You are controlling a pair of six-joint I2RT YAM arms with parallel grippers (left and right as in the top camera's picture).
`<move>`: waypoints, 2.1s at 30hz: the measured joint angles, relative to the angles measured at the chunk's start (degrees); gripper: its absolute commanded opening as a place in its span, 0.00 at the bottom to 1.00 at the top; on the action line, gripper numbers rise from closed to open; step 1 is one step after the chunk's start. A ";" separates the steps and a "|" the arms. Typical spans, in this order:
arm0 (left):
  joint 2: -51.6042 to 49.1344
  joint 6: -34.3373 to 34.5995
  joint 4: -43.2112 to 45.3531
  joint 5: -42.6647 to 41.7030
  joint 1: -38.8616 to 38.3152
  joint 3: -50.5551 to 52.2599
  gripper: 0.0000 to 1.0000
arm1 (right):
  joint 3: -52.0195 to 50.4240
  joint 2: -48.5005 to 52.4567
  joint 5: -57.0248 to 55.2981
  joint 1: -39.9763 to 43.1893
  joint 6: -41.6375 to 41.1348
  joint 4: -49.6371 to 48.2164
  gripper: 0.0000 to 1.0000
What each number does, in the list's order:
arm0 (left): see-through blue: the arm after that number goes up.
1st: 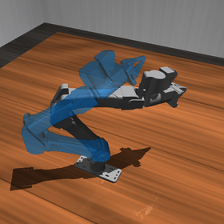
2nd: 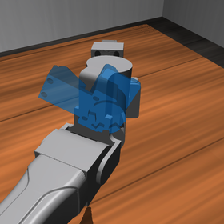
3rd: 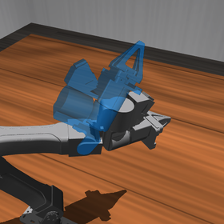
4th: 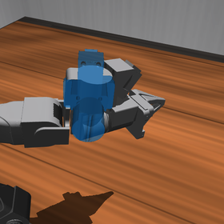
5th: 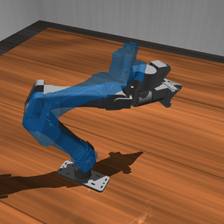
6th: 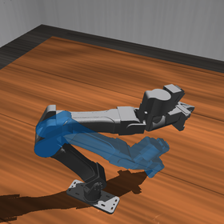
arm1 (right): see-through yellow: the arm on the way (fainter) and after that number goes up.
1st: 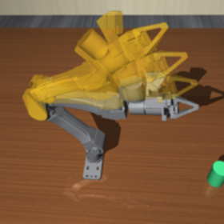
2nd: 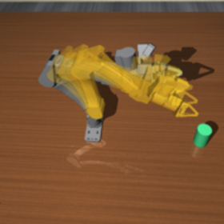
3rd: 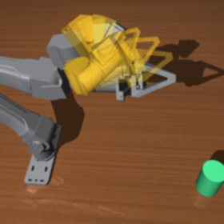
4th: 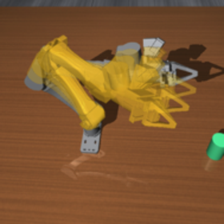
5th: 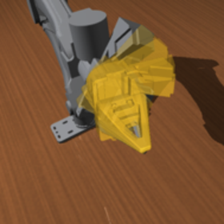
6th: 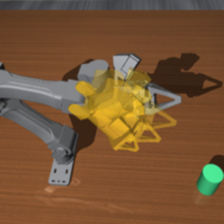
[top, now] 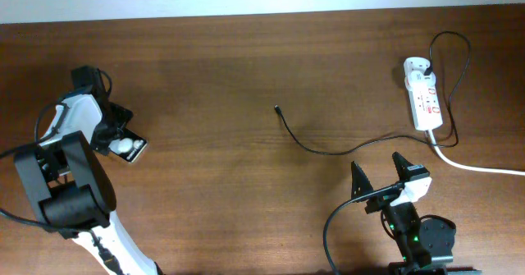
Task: Plug charger to phone and switch on socket
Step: 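Lift the phone with the left gripper and carry it toward center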
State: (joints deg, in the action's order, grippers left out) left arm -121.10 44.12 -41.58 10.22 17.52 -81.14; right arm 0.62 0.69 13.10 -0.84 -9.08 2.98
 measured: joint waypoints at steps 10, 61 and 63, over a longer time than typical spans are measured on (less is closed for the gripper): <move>-0.09 -0.20 -0.24 -0.15 0.00 -0.15 0.60 | 0.00 0.00 0.00 0.00 0.04 0.00 0.99; -9.86 -4.26 -24.11 -9.77 -39.32 -27.36 0.00 | 0.00 0.00 0.00 0.00 0.02 0.00 0.99; -10.10 -4.72 -23.02 -8.04 -39.32 -27.36 0.00 | 0.00 0.00 0.00 0.00 0.02 0.00 0.99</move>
State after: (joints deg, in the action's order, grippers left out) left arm -131.20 39.40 -64.60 2.17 -21.80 -108.51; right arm 0.62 0.69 13.10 -0.84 -9.06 2.98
